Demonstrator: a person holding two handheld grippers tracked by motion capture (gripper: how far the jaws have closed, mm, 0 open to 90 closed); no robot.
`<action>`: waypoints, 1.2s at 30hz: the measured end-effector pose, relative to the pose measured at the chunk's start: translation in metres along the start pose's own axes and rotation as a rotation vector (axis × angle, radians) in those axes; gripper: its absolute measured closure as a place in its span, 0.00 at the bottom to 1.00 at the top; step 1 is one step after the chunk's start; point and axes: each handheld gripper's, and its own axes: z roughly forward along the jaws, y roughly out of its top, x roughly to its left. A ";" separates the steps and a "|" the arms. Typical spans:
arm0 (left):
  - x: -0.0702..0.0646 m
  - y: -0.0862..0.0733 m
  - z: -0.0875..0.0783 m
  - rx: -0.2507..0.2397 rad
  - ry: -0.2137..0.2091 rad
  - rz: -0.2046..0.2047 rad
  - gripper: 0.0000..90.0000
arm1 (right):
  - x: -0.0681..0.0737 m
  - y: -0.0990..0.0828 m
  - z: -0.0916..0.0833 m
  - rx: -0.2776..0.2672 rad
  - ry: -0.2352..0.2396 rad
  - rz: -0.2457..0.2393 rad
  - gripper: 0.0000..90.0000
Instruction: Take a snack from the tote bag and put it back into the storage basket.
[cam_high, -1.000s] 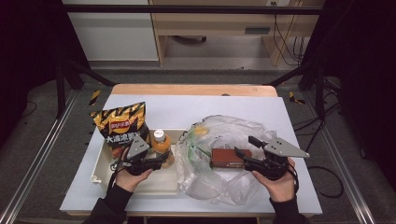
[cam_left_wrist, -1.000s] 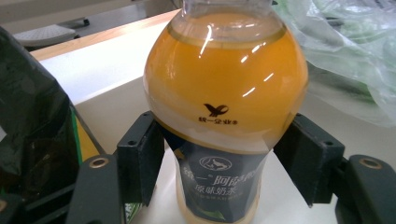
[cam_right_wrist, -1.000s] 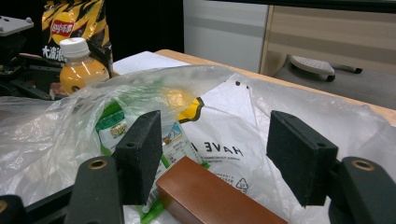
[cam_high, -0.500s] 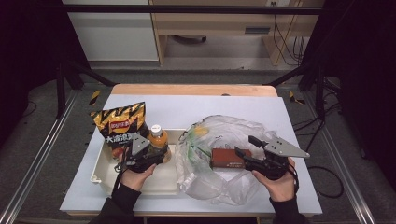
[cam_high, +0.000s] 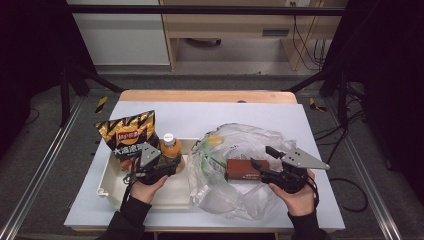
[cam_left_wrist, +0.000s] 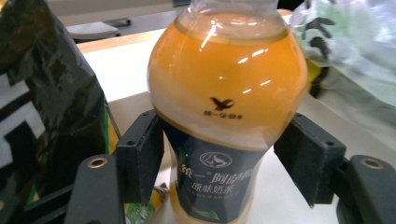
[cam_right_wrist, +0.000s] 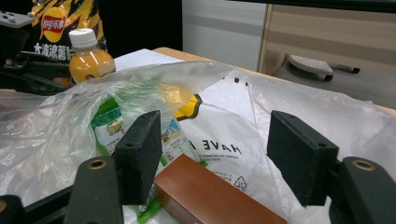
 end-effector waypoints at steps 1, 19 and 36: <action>0.001 -0.001 -0.001 -0.001 -0.004 -0.002 0.37 | 0.000 0.000 0.000 0.001 0.001 0.001 0.40; -0.002 -0.005 0.002 0.078 0.013 -0.003 0.58 | -0.001 0.000 -0.001 0.000 -0.001 -0.001 0.40; -0.007 -0.003 0.014 0.065 -0.044 0.015 0.65 | 0.000 -0.001 0.000 0.001 0.002 -0.002 0.41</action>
